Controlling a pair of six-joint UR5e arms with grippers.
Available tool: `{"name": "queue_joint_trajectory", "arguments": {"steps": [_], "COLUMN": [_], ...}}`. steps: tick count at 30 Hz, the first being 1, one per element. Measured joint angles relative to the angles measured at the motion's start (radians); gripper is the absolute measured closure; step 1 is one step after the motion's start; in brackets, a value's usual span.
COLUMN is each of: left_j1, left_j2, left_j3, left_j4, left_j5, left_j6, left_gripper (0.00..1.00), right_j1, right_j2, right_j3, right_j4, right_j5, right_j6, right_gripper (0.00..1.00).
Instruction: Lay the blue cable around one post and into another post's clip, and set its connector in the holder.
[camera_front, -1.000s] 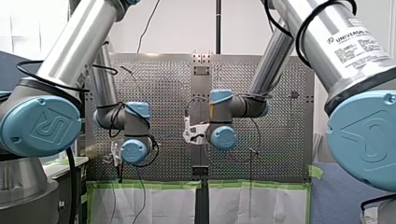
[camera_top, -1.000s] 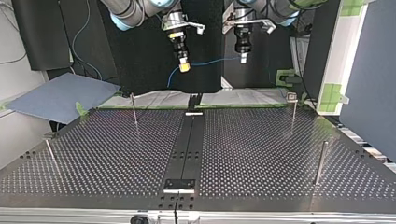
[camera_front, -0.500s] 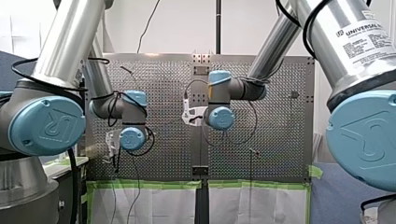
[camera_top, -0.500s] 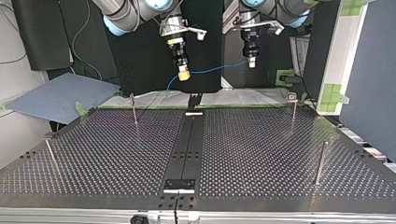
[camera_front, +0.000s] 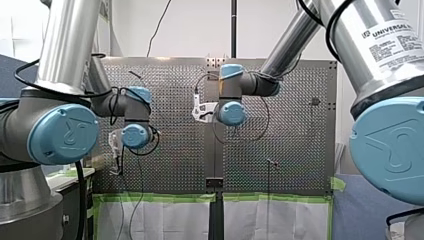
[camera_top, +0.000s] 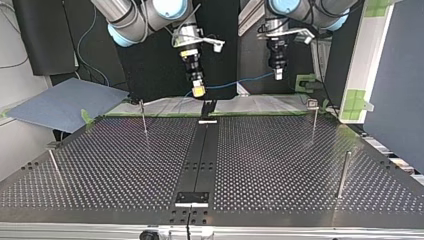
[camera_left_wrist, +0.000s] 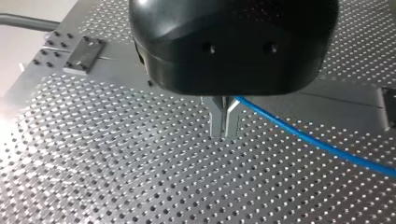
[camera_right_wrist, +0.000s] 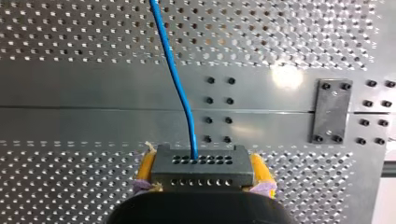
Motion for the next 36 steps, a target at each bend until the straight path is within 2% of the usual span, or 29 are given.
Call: {"name": "queue_joint_trajectory", "arguments": {"steps": [6, 13, 16, 20, 26, 36], "left_j1": [0.048, 0.109, 0.13, 0.141, 0.143, 0.156], "left_j2": [0.048, 0.109, 0.133, 0.166, 0.223, 0.304], "left_j3": [0.017, 0.065, 0.087, 0.119, 0.166, 0.194], "left_j4": [-0.04, -0.089, -0.107, -0.138, -0.195, -0.275], "left_j5": [0.048, 0.079, 0.072, 0.045, 0.006, -0.026], "left_j6": [-0.031, -0.071, -0.085, -0.106, -0.122, -0.132], "left_gripper": [0.94, 0.94, 0.94, 0.94, 0.94, 0.94], "right_j1": [-0.002, -0.003, -0.002, -0.002, -0.002, 0.004], "right_j2": [-0.042, -0.097, -0.115, -0.123, -0.124, -0.122], "right_j3": [-0.005, -0.006, -0.012, -0.044, -0.103, -0.193], "right_j4": [0.042, 0.049, 0.055, 0.086, 0.144, 0.212], "right_j5": [-0.001, -0.006, -0.016, -0.038, -0.058, -0.093], "right_j6": [0.005, 0.009, 0.002, -0.009, -0.012, -0.013], "right_gripper": [1.0, 1.0, 1.0, 1.0, 1.0, 1.0]}}
